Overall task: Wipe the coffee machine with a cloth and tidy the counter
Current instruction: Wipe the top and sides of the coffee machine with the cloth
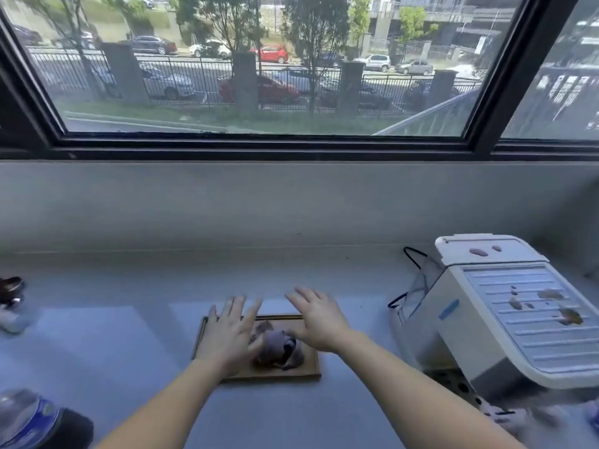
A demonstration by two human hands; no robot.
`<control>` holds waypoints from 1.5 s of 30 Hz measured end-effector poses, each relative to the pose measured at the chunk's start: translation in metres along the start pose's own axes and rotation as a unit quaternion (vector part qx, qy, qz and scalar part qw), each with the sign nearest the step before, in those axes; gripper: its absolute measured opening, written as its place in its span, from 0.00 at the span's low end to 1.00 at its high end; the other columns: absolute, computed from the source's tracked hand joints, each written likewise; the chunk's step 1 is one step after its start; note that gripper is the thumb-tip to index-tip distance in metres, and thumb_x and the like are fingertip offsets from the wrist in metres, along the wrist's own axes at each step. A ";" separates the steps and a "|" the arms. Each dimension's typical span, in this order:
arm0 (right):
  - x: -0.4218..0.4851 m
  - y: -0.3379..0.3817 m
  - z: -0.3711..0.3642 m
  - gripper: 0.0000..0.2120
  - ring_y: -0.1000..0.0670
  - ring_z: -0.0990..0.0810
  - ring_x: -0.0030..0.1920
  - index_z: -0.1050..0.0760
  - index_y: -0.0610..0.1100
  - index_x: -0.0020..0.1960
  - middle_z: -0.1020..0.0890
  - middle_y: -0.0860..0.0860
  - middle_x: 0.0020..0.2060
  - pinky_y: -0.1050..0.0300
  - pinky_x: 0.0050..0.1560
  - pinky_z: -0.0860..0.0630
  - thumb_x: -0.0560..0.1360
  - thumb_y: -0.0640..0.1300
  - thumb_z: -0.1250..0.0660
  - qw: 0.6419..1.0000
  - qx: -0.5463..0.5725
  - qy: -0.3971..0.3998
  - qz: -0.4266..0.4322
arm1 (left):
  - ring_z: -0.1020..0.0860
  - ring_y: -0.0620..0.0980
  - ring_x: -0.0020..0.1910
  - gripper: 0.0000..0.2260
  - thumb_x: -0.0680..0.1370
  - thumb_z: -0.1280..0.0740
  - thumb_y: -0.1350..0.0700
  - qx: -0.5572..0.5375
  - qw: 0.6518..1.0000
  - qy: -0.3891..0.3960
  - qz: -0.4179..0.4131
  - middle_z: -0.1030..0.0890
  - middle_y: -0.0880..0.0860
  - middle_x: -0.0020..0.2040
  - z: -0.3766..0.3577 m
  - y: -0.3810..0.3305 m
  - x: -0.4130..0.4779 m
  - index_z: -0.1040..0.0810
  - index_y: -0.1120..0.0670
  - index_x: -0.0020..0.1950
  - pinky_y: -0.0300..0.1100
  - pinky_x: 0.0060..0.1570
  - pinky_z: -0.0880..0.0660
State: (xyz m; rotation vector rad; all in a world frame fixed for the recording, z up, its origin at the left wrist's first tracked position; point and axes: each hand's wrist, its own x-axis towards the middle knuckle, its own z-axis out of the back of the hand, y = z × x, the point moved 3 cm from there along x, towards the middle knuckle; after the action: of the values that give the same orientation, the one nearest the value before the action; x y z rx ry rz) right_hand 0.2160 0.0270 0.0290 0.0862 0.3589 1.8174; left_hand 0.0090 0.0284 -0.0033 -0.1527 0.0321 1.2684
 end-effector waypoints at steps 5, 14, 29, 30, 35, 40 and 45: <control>0.002 0.008 -0.037 0.35 0.44 0.45 0.78 0.43 0.53 0.79 0.41 0.50 0.79 0.44 0.77 0.45 0.76 0.59 0.34 0.999 0.024 0.044 -0.021 | 0.54 0.54 0.80 0.34 0.75 0.46 0.35 -0.029 0.998 0.055 -0.016 0.50 0.52 0.81 -0.023 0.003 -0.001 0.54 0.40 0.79 0.61 0.75 0.51; 0.001 0.013 -0.073 0.38 0.41 0.34 0.70 0.42 0.50 0.78 0.30 0.48 0.73 0.48 0.69 0.35 0.74 0.54 0.30 0.994 0.058 0.094 -0.019 | 0.37 0.53 0.74 0.33 0.76 0.41 0.39 -0.082 0.989 0.109 -0.049 0.43 0.46 0.80 -0.045 -0.005 -0.002 0.47 0.44 0.80 0.51 0.71 0.37; -0.019 0.004 -0.045 0.22 0.48 0.21 0.40 0.20 0.42 0.58 0.20 0.47 0.44 0.46 0.46 0.17 0.67 0.27 0.32 0.879 0.436 0.047 -0.187 | 0.20 0.32 0.46 0.22 0.63 0.30 0.55 -0.367 0.928 0.066 -0.015 0.18 0.30 0.46 -0.028 -0.010 0.004 0.23 0.28 0.49 0.30 0.45 0.24; -0.023 0.005 -0.039 0.22 0.49 0.21 0.39 0.20 0.42 0.58 0.20 0.47 0.44 0.49 0.43 0.18 0.67 0.26 0.33 0.873 0.451 0.034 -0.183 | 0.20 0.34 0.47 0.21 0.64 0.29 0.57 -0.388 0.920 0.056 -0.012 0.17 0.33 0.46 -0.024 -0.012 0.004 0.22 0.32 0.48 0.32 0.47 0.23; -0.048 0.011 -0.009 0.23 0.53 0.21 0.38 0.19 0.49 0.59 0.19 0.51 0.47 0.59 0.37 0.24 0.67 0.33 0.32 0.797 0.582 -0.011 -0.162 | 0.19 0.36 0.48 0.21 0.65 0.25 0.63 -0.447 0.894 -0.007 -0.019 0.17 0.34 0.47 0.000 -0.026 0.004 0.19 0.38 0.49 0.28 0.46 0.25; -0.071 0.019 0.000 0.21 0.51 0.16 0.37 0.25 0.48 0.63 0.19 0.50 0.50 0.54 0.38 0.21 0.73 0.47 0.24 0.779 0.600 -0.066 -0.169 | 0.18 0.39 0.46 0.18 0.64 0.22 0.53 -0.478 0.875 -0.027 -0.071 0.15 0.41 0.48 0.027 -0.048 0.000 0.18 0.41 0.52 0.35 0.45 0.22; -0.093 0.020 0.029 0.18 0.48 0.16 0.32 0.26 0.42 0.54 0.19 0.53 0.39 0.54 0.31 0.21 0.71 0.46 0.22 0.776 0.574 -0.168 -0.198 | 0.17 0.45 0.49 0.22 0.66 0.21 0.61 -0.520 0.842 -0.031 -0.140 0.15 0.44 0.50 0.058 -0.076 -0.007 0.17 0.42 0.54 0.45 0.51 0.19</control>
State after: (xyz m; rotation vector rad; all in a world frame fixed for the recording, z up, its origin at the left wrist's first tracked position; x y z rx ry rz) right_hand 0.2306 -0.0598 0.0744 1.0889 1.0938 0.9042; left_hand 0.0759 0.0078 0.0623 -1.0180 -0.7278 0.8743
